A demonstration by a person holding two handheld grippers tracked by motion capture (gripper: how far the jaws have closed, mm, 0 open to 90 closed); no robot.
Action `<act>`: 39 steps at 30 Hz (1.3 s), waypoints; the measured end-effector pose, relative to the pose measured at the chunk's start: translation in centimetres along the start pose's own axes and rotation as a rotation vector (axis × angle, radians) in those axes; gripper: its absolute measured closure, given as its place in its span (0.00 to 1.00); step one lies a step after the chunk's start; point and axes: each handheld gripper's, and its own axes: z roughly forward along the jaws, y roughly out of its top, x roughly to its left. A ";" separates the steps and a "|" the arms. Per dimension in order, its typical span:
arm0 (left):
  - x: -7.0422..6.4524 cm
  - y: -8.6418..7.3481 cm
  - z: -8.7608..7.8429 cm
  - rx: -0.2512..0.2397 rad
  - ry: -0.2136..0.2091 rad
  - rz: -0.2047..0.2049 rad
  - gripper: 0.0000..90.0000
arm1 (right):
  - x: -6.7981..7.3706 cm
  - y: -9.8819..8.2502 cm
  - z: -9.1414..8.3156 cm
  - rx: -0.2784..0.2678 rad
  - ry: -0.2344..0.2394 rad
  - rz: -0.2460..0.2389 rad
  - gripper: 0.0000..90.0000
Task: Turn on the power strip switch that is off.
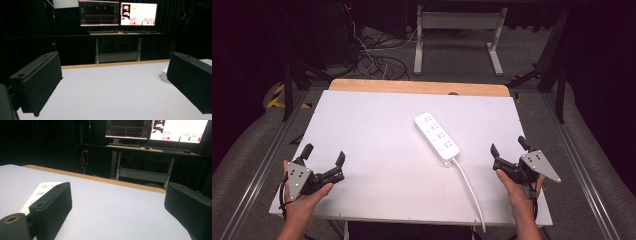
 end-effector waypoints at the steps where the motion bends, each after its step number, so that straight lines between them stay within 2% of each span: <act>1: 0.0 0.0 0.0 0.001 0.000 -0.001 0.00 | 0.0 0.0 0.0 0.003 0.000 -0.002 0.09; 12: 0.1 0.0 0.0 0.002 -0.002 -0.003 0.00 | -0.1 0.1 -0.2 -0.010 -0.009 0.002 0.12; 21: 0.1 0.0 -0.1 0.001 -0.004 -0.002 0.00 | -0.1 0.5 -0.5 -0.041 -0.038 -0.024 0.18; 25: 0.1 0.0 0.0 0.001 -0.005 -0.002 0.00 | -0.1 0.7 -0.8 -0.059 -0.030 -0.043 0.32; 29: 0.0 0.0 0.0 0.000 -0.006 -0.001 0.00 | 0.2 1.4 -1.4 -0.096 -0.004 -0.083 0.63; 31: 0.0 0.0 0.0 0.000 -0.006 -0.002 0.01 | 0.2 1.8 -1.7 -0.112 0.021 -0.073 0.77; 32: 0.0 0.0 0.0 0.001 -0.006 -0.002 0.01 | 0.2 1.8 -1.7 -0.112 0.021 -0.073 0.77; 33: 0.0 0.0 0.0 0.001 -0.008 -0.002 0.01 | 0.2 2.1 -1.8 -0.105 0.040 -0.058 0.85; 34: 0.0 0.0 0.0 0.001 -0.009 -0.001 0.01 | 0.2 2.6 -2.1 -0.075 0.074 -0.019 1.00; 36: 0.0 0.0 0.0 0.002 -0.010 0.004 0.01 | 0.2 3.1 -2.4 0.012 0.081 0.049 1.00; 37: -0.1 0.0 0.0 0.002 -0.012 0.003 0.01 | 0.2 3.1 -2.4 0.012 0.081 0.049 1.00; 39: -0.1 0.0 0.0 0.002 -0.014 0.002 0.01 | 0.3 3.8 -2.7 0.049 0.107 0.091 1.00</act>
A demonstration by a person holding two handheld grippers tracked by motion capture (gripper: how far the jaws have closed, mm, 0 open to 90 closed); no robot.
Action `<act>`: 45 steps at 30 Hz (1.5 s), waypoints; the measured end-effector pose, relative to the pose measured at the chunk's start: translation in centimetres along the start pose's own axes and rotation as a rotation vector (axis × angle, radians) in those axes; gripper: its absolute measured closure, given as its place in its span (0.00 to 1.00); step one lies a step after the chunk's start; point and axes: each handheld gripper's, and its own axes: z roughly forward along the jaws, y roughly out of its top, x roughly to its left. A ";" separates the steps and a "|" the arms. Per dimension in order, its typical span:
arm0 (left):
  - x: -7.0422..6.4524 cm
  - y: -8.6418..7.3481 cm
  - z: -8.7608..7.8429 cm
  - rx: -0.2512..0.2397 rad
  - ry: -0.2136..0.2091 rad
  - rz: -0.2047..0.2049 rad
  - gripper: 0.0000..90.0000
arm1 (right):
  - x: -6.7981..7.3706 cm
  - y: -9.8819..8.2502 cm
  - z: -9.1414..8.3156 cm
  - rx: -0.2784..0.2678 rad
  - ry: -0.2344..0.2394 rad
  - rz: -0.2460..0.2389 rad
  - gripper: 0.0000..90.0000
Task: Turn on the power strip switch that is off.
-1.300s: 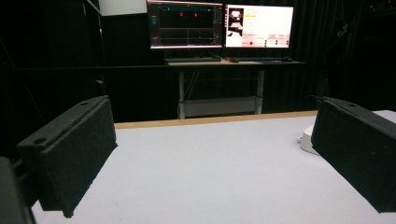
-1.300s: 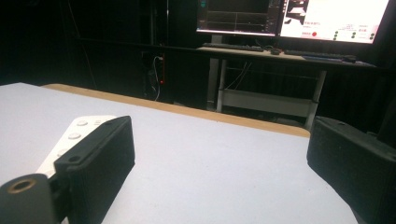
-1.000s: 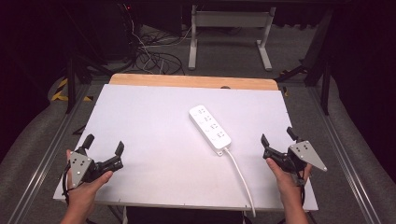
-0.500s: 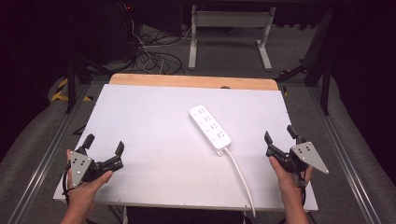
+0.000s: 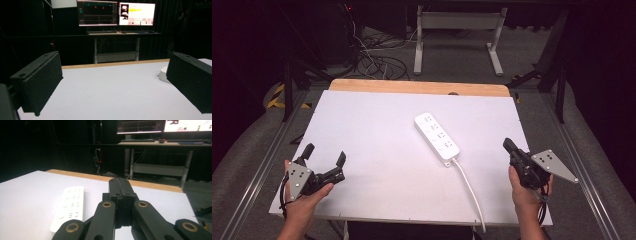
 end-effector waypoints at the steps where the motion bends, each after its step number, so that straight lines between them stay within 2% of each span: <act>1: 0.0 0.0 0.0 0.000 0.000 0.000 0.01 | 0.1 0.1 0.0 0.002 0.011 0.003 1.00; 5: 0.0 0.0 0.0 -0.001 0.000 0.003 0.01 | 0.4 0.6 0.4 0.050 0.024 -0.030 1.00; 13: 0.0 0.0 0.0 0.002 -0.001 0.004 0.01 | 0.5 1.9 1.4 0.083 0.038 -0.014 1.00; 18: 0.0 0.0 0.0 0.003 -0.001 0.004 0.01 | 1.5 2.9 2.6 0.109 0.053 -0.020 1.00; 19: 0.0 -0.1 0.0 0.003 -0.001 0.004 0.01 | 2.1 3.1 3.1 0.129 0.062 -0.035 1.00; 23: 0.1 -0.1 -0.2 0.005 -0.001 0.008 0.01 | 2.9 3.2 4.0 0.159 0.077 -0.043 1.00; 36: 0.3 -0.1 -0.5 0.007 0.010 0.006 0.02 | 3.5 3.2 6.3 0.255 0.140 -0.055 1.00; 37: 0.3 -0.1 -0.5 0.008 0.011 0.007 0.02 | 3.8 3.1 6.8 0.277 0.145 -0.068 1.00; 45: 0.4 -0.1 -0.6 0.011 0.010 0.011 0.02 | 4.7 2.8 8.6 0.328 0.176 -0.090 1.00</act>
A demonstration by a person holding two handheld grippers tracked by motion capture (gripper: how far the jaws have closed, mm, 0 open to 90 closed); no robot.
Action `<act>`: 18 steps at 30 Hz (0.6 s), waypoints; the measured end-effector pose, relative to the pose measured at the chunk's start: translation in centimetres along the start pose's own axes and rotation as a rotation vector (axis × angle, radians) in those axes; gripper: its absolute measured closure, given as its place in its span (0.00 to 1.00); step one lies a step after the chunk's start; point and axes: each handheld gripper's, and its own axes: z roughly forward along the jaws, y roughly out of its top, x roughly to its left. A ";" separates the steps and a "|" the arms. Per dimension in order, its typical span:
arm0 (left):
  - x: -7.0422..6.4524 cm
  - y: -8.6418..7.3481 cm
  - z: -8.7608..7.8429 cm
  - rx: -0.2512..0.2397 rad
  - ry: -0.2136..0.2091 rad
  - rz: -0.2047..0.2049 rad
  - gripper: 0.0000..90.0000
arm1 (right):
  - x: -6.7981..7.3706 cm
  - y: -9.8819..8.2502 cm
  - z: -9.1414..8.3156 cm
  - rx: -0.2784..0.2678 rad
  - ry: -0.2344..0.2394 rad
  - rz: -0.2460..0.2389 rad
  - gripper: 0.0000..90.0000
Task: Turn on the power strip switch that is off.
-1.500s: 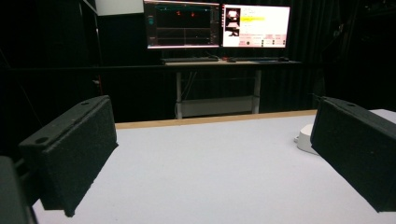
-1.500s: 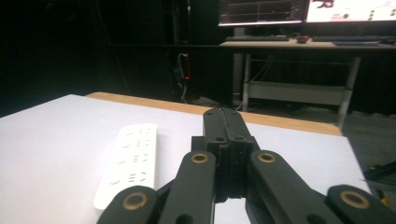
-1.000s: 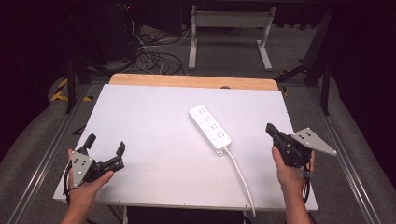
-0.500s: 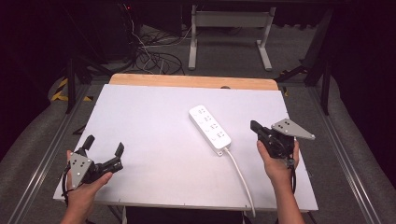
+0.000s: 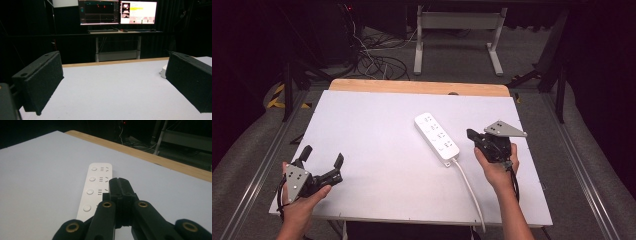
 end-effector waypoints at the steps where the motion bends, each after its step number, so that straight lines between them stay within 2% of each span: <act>1: 0.0 0.0 0.0 -0.001 0.000 -0.001 0.02 | 0.1 0.0 0.2 0.010 -0.001 -0.006 1.00; 12: 0.2 -0.1 -0.3 0.000 0.008 -0.002 0.02 | 0.6 0.4 2.5 0.058 0.025 -0.028 1.00; 18: 0.3 0.0 -0.5 0.003 0.015 0.003 0.02 | 1.4 0.4 3.9 0.093 0.054 -0.051 1.00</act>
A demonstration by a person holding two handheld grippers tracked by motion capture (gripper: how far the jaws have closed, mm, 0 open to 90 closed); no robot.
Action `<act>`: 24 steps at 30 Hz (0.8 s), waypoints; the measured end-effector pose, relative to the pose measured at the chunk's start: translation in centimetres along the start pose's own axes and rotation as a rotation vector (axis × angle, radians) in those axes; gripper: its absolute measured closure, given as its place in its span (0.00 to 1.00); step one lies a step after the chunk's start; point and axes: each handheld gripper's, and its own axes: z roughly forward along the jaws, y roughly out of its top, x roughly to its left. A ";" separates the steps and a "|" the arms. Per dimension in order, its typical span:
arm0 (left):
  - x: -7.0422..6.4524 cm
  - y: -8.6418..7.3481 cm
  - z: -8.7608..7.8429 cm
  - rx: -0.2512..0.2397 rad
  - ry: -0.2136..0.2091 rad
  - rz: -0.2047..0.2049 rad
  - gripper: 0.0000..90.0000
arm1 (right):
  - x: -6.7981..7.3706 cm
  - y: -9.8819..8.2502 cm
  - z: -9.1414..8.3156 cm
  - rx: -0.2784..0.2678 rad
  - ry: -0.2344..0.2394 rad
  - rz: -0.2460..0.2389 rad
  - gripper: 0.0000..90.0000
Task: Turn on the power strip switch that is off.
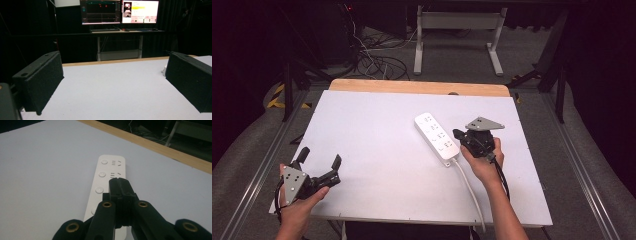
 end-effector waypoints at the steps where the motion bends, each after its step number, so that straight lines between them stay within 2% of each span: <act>1: 0.0 0.0 0.0 0.000 -0.002 0.001 0.02 | 0.1 0.0 0.2 0.006 0.001 -0.006 1.00; 8: -0.1 0.0 -0.2 0.004 -0.006 0.004 0.02 | 0.3 -0.2 1.5 0.042 0.018 -0.012 1.00; 14: 0.0 0.0 -0.3 0.004 -0.007 0.009 0.02 | 1.0 -0.6 3.0 0.107 0.042 -0.041 1.00; 20: 0.0 0.0 -0.4 0.007 -0.011 0.009 0.03 | 1.6 -1.2 4.4 0.169 0.038 -0.078 1.00; 24: -0.1 0.0 -0.5 0.008 -0.016 0.010 0.03 | 1.8 -1.5 5.0 0.190 0.045 -0.077 1.00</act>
